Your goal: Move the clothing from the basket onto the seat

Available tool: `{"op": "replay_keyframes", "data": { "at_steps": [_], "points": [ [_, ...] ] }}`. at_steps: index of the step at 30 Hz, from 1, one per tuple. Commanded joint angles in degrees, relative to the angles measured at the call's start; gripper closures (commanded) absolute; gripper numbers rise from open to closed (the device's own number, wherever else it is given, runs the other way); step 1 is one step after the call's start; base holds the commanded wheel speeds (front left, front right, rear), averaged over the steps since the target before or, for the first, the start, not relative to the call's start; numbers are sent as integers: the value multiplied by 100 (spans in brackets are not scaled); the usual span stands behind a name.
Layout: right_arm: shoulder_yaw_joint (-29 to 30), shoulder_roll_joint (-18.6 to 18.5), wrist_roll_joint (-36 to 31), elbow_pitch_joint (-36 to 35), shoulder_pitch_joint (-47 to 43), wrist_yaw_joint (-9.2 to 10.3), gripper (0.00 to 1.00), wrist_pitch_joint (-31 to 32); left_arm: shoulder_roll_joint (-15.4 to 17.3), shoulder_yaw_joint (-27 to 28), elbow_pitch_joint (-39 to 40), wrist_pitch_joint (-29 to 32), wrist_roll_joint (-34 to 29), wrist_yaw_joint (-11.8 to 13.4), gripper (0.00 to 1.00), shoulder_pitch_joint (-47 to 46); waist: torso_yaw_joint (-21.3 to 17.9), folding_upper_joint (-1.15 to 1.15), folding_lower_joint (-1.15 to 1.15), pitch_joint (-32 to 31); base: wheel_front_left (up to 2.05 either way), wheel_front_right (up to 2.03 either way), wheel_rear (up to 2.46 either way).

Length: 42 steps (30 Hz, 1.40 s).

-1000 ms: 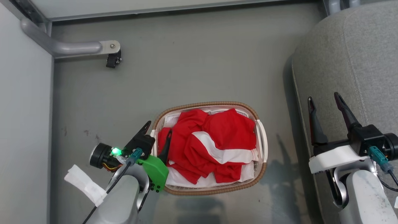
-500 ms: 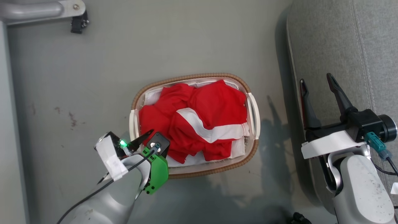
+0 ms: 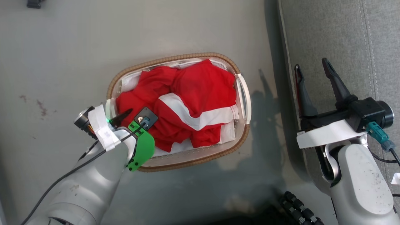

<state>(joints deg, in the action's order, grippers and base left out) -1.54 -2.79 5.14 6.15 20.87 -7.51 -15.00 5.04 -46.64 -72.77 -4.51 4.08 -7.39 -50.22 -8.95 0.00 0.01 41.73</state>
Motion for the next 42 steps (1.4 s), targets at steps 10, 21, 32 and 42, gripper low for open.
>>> {"op": "replay_keyframes", "data": {
  "at_steps": [10,21,32,42],
  "points": [
    [-102,-18,184,-61,211,4,0,-28,212,-234,-88,452,-132,198,0,-327,-262,0,-1,471,0,0,0],
    [-199,-20,296,-24,236,4,0,-28,292,-490,-115,1457,-205,219,100,-310,-374,0,-1,538,0,0,0],
    [-76,-19,214,86,152,4,0,-28,125,-583,-53,1090,-67,185,100,-177,-255,0,-1,295,0,0,0],
    [124,-21,-50,209,-104,4,0,-28,-122,-636,171,367,115,238,100,57,83,0,-1,-529,0,0,0]
  ]
}}
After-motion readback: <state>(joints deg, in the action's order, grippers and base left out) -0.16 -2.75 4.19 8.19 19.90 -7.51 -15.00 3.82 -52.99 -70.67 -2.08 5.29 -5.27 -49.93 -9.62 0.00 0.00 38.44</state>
